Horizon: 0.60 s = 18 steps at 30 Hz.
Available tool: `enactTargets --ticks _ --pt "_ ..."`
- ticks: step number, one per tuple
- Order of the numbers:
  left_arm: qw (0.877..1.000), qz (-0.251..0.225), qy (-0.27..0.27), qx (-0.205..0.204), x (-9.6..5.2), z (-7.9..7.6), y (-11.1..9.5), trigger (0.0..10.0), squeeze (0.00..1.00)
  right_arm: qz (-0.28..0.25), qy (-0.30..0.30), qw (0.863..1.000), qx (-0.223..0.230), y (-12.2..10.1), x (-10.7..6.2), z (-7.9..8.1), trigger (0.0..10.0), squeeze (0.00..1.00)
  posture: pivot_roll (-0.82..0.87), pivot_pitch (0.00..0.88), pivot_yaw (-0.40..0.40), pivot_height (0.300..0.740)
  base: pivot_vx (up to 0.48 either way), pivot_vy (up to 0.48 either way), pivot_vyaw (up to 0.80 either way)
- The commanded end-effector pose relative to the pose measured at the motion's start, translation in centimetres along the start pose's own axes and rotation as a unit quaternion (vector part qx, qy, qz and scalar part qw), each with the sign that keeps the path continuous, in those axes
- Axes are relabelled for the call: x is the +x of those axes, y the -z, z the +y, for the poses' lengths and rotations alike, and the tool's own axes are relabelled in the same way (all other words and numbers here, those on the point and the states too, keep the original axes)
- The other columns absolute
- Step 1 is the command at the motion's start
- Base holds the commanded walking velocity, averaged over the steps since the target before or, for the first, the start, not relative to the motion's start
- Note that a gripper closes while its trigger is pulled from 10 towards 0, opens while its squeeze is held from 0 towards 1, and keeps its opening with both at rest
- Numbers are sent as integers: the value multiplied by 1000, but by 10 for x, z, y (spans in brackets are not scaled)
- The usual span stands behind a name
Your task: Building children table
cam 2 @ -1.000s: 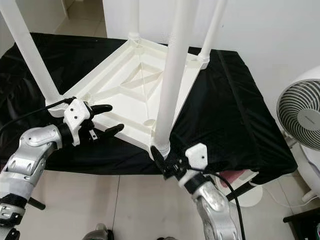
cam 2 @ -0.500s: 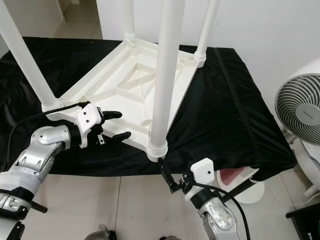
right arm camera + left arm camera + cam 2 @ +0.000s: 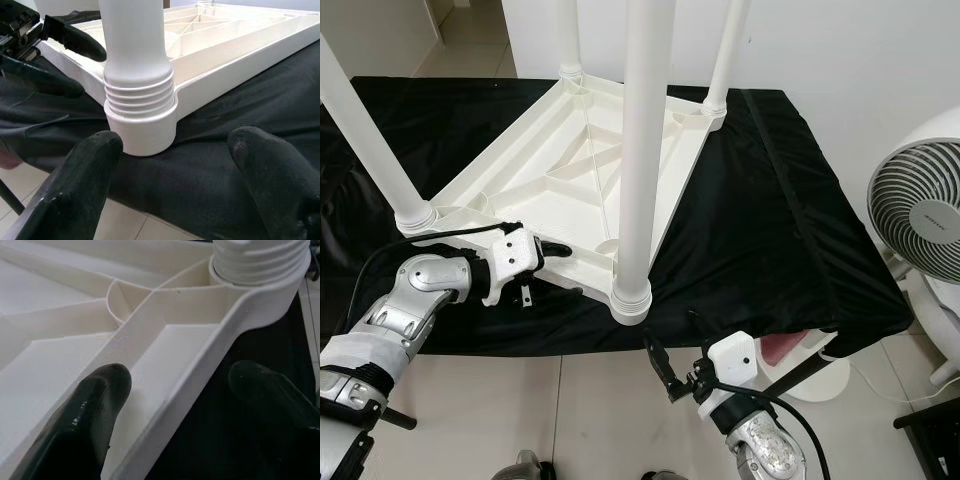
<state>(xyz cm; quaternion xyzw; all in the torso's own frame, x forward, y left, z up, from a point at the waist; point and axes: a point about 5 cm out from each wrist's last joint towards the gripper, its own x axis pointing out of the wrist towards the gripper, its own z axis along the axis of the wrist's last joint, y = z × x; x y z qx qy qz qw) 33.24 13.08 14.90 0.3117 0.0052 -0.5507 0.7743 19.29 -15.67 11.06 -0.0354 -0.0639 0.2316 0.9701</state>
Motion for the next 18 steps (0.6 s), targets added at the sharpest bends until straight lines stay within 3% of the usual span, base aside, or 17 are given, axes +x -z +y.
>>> enactTargets --ticks 1,6,15,16,17,18 --pt "999 16 43 13 1 -4 4 10000 0 -2 3 1000 -13 -2 -2 -2 10000 0 25 107 35 740 0 0 0" --pt "996 52 51 47 4 -1 9 10000 0 -3 6 1000 -17 -3 -2 0 10000 0 22 110 43 740 0 0 0" --pt "992 87 62 61 5 8 13 10000 0 -4 11 1000 -21 -3 -2 -1 10000 0 19 112 51 740 0 0 0" --pt "992 86 68 62 5 10 12 4902 0 -4 11 1000 -22 -3 -2 -1 10000 0 18 112 53 740 0 0 0" --pt "992 85 69 61 4 12 11 3725 0 -4 12 1000 -24 -3 -2 -1 10000 0 18 113 54 740 0 0 0" --pt "992 81 72 57 4 13 10 0 0 -3 12 1000 -26 -3 -2 -1 10000 0 18 112 54 740 0 0 0"
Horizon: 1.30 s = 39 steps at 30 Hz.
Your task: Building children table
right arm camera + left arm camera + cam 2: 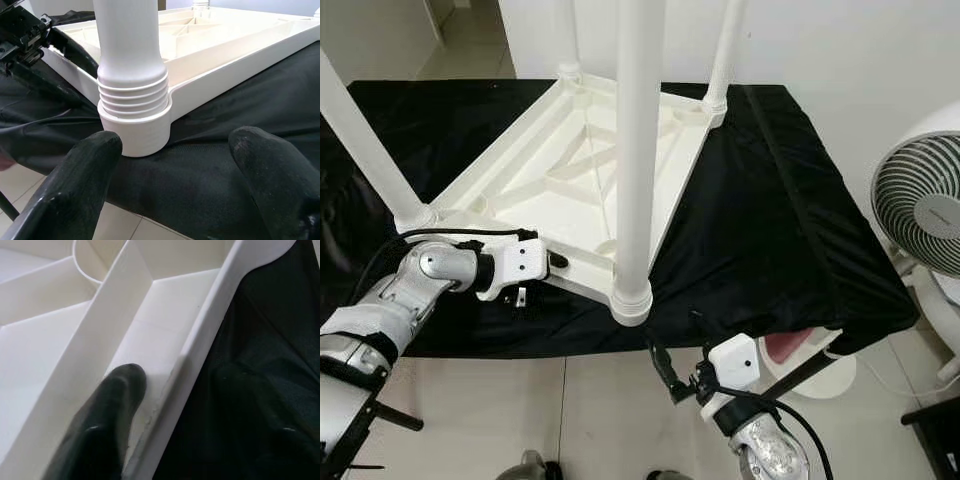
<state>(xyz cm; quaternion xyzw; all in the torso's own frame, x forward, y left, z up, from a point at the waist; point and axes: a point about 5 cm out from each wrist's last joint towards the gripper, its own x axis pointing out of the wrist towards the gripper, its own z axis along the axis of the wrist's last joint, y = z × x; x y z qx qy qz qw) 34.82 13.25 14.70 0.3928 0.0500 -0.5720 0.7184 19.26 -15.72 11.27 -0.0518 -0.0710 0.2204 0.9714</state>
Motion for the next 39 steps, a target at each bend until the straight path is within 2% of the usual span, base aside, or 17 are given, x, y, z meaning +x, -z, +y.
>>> enactTargets --ticks 1,13,29,30,33,34,35,36,37,39 --pt "1000 8 12 2 -2 -1 2 0 0 -1 2 1000 -8 -1 -2 -1 10000 0 18 112 54 740 0 0 0" --pt "1000 0 25 2 -4 1 5 0 0 0 2 1000 -23 -1 0 -3 10000 0 24 116 48 740 0 0 0" --pt "999 -13 29 -8 -6 -6 10 0 0 -2 8 1000 -22 -2 1 -6 10000 0 23 116 41 740 0 0 0" --pt "999 -16 22 -18 -4 -6 9 10000 0 -1 12 1000 -19 -2 2 -8 10000 0 24 114 39 740 0 0 0" --pt "999 -19 17 -25 -2 -6 9 10000 0 -1 14 1000 -17 -2 3 -9 10000 0 24 114 39 740 0 0 0" --pt "999 -38 13 -30 -1 -6 6 10000 0 -1 16 1000 -16 -1 4 -9 10000 0 24 112 37 740 0 0 0" --pt "997 -62 3 -51 0 -5 2 10000 561 -2 17 1000 -16 -2 5 -10 10000 0 25 110 35 740 0 0 0" --pt "997 -62 3 -51 0 -5 2 10000 561 -2 17 1000 -16 -2 5 -10 10000 0 25 110 35 740 0 0 0" --pt "995 -80 6 -63 1 -5 0 10000 1000 -3 17 1000 -15 -2 5 -10 10000 0 26 108 32 740 0 0 0" --pt "993 -91 9 -71 1 -5 -2 10000 1000 -3 17 1000 -14 -2 5 -10 10000 0 26 108 32 740 0 0 0"
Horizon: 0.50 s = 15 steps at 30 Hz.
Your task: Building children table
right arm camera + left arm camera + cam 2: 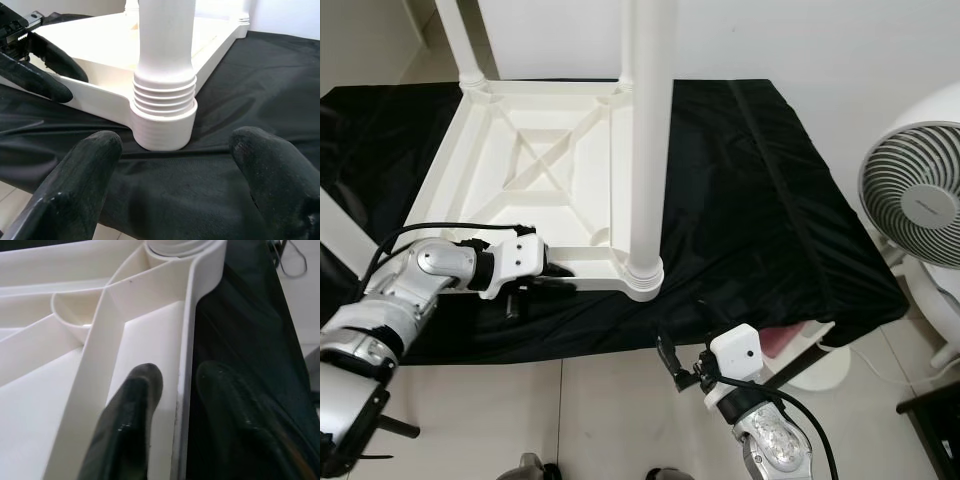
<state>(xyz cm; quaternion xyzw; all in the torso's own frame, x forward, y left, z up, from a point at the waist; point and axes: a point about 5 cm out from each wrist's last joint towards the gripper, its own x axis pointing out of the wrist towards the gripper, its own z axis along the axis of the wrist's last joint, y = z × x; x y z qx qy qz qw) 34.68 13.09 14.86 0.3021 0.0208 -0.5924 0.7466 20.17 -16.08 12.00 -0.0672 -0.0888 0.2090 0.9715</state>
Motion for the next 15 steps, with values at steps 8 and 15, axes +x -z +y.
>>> enactTargets --ticks 8,15 --pt "999 -13 -3 30 -1 -2 -10 10000 0 8 1 1000 23 3 1 -3 10000 0 28 97 26 740 0 0 0" --pt "995 -90 -52 11 -8 5 -38 10000 0 -1 -12 999 51 -2 11 -5 10000 918 39 90 14 740 0 0 0"
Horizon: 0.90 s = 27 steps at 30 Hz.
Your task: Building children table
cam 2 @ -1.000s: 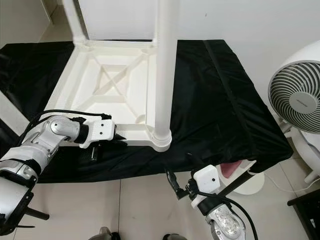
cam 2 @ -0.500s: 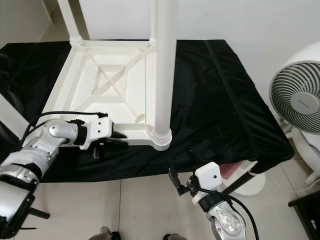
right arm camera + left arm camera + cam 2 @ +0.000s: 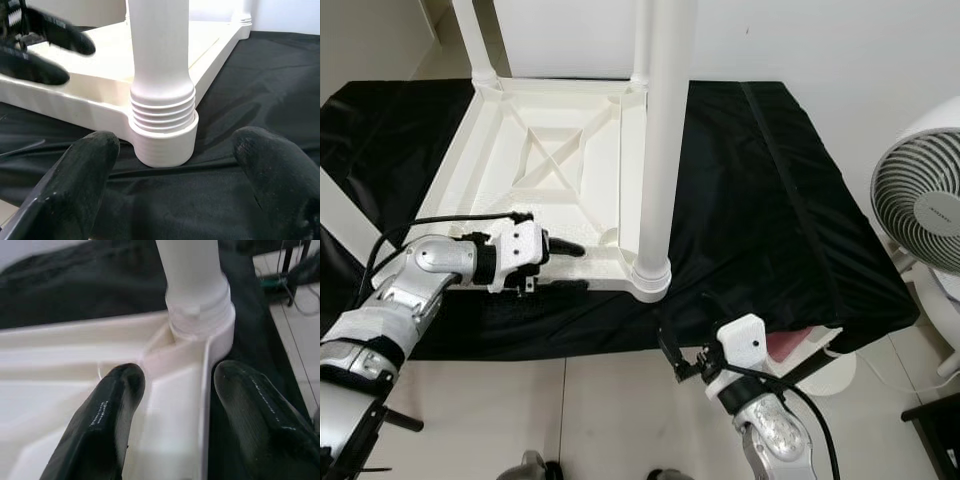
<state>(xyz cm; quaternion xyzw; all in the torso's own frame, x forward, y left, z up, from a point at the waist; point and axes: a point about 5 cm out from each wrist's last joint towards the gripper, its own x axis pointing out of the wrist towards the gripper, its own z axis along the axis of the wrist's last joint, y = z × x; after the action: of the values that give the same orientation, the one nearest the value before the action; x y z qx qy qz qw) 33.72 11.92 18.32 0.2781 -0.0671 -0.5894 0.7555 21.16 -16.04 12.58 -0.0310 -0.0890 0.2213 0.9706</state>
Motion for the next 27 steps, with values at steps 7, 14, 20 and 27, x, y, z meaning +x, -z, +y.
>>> enactTargets --ticks 7,14,20,27 --pt "990 -74 -106 -55 -8 4 -17 10000 0 -18 -8 1000 12 -11 18 -10 10000 0 41 83 9 740 0 0 0" --pt "983 -98 -125 -95 -9 -7 -19 10000 0 -10 -21 1000 18 -13 31 -19 10000 0 70 82 -8 740 0 0 0" --pt "971 -102 -180 -116 -2 -29 -18 10000 0 -6 -30 999 15 -11 45 -30 10000 0 93 79 -31 740 0 0 0" --pt "966 -96 -191 -143 2 -47 -23 10000 0 8 -74 997 4 -11 54 -35 10000 0 109 71 -40 740 0 0 0"
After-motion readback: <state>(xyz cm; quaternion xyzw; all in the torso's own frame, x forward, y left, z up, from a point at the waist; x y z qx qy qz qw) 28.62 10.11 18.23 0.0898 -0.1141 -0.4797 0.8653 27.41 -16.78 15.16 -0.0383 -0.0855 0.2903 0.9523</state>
